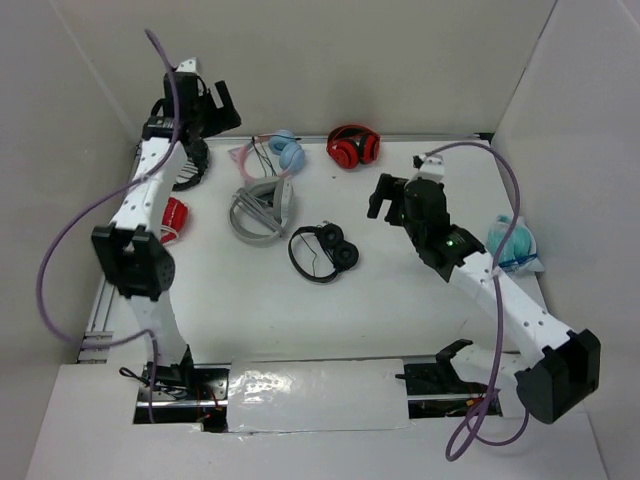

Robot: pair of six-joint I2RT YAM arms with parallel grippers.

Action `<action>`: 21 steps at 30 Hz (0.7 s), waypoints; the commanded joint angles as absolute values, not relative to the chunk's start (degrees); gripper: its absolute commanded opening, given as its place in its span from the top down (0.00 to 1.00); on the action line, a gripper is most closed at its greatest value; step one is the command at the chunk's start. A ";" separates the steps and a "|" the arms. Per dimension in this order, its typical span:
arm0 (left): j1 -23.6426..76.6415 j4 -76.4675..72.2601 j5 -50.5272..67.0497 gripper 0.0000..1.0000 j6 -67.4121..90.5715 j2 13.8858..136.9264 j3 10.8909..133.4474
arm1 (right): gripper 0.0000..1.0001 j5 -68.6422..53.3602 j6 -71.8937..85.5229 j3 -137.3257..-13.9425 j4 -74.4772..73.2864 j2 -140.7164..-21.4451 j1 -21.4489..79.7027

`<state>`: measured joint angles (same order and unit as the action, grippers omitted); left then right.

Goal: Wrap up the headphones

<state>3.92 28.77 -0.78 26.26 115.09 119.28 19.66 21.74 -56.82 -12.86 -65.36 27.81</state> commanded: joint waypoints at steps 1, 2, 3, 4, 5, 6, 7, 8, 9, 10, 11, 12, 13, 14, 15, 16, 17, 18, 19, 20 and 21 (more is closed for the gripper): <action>9.39 38.05 -3.56 0.01 25.65 101.11 108.68 | 0.00 20.56 27.94 -50.55 -12.92 -61.27 27.51; 13.23 36.23 -9.95 0.01 27.67 97.94 97.84 | 0.00 20.91 30.04 -47.40 -12.92 -58.48 27.42; 14.84 34.12 -11.32 0.01 27.95 90.69 91.73 | 0.00 20.83 30.49 -45.89 -12.31 -57.40 27.33; 17.29 32.10 -11.77 0.01 28.73 87.14 86.62 | 0.00 20.22 30.50 -44.40 -11.96 -56.00 27.42; 17.66 30.95 -10.65 0.01 30.92 84.05 81.61 | 0.00 20.04 30.67 -42.91 -11.52 -53.38 27.51; 17.75 28.07 -5.07 0.01 31.55 77.85 72.95 | 0.00 20.13 31.28 -40.45 -11.17 -52.48 27.34; 17.93 26.99 -2.92 0.01 33.47 74.74 65.64 | 0.00 20.74 32.77 -38.78 -11.51 -50.38 27.25; 17.93 25.94 -1.07 0.01 34.53 72.01 62.61 | 0.00 20.83 33.31 -38.15 -11.86 -49.32 27.33; 18.10 25.23 -0.53 0.01 35.50 66.50 59.71 | 0.00 21.18 33.92 -37.71 -12.65 -48.52 27.33; 18.63 25.05 0.60 0.01 36.55 63.84 57.42 | 0.00 21.88 34.27 -37.10 -12.92 -47.56 27.42; 19.07 24.61 1.40 0.01 36.91 61.46 53.04 | 0.00 22.06 34.80 -36.22 -13.35 -45.63 27.60; 19.51 23.91 3.32 0.01 36.65 56.74 51.35 | 0.00 22.41 35.41 -35.95 -13.79 -44.75 27.60; 20.47 23.56 3.95 0.01 36.30 54.43 49.85 | 0.00 23.89 36.03 -35.69 -14.06 -42.39 27.77; 20.83 23.21 4.04 0.01 36.30 50.58 47.40 | 0.00 24.08 36.30 -34.73 -14.06 -41.23 27.86; 21.27 23.12 3.52 0.01 36.21 48.97 46.59 | 0.00 23.91 36.12 -34.46 -14.06 -40.09 28.04; 21.70 23.64 3.52 0.01 36.04 47.56 46.15 | 0.00 24.17 36.30 -33.84 -14.32 -37.55 28.12; 21.97 24.25 3.60 0.01 35.95 45.20 46.14 | 0.00 24.52 36.73 -33.58 -15.02 -36.49 28.21; 22.23 25.04 3.26 0.01 35.86 44.22 46.14 | 0.00 24.70 36.91 -33.31 -15.20 -35.34 28.21; 22.50 25.92 2.73 0.01 35.77 43.25 46.06 | 0.00 25.05 37.35 -32.70 -15.47 -33.24 28.39; 22.67 26.62 1.94 0.01 36.12 41.59 46.14 | 0.00 25.66 37.53 -32.17 -15.64 -32.09 28.39; 22.94 27.41 0.72 0.01 36.38 40.79 46.06 | 0.00 25.23 36.83 -31.65 -15.47 -29.99 28.39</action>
